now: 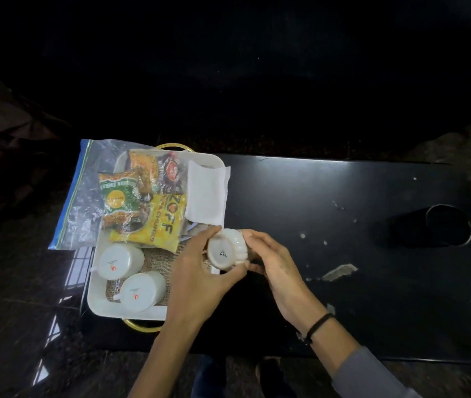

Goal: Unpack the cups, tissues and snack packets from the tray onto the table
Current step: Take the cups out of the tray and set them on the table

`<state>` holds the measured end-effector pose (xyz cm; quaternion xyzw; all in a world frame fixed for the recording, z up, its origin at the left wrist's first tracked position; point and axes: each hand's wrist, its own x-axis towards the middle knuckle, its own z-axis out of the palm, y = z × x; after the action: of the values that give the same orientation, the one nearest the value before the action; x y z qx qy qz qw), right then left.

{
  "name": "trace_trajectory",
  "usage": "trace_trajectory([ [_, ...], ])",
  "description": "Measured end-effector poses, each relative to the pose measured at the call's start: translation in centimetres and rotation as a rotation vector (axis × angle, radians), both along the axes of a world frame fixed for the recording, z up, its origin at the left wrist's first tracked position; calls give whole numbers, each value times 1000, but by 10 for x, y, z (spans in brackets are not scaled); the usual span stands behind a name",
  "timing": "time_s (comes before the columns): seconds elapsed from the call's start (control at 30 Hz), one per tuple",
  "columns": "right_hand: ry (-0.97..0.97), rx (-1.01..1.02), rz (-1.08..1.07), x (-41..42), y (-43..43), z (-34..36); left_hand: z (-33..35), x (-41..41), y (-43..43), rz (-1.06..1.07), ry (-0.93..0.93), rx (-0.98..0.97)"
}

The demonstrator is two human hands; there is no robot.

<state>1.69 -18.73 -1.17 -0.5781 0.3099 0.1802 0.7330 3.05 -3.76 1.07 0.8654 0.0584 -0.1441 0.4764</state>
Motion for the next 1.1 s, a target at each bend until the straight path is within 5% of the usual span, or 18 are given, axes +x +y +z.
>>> trace_trajectory([
  [0.17,17,92,54,-30,-46,1,-13,-25,-41,122,306,-484],
  [0.3,46,54,127,-57,-85,-1,-30,-41,-62,231,554,-604],
  [0.5,210,36,182,-92,-104,-11,-47,-72,-77,229,698,-489],
  [1.1,451,19,-19,-105,-82,-29,-67,-89,-78,142,695,-273],
])
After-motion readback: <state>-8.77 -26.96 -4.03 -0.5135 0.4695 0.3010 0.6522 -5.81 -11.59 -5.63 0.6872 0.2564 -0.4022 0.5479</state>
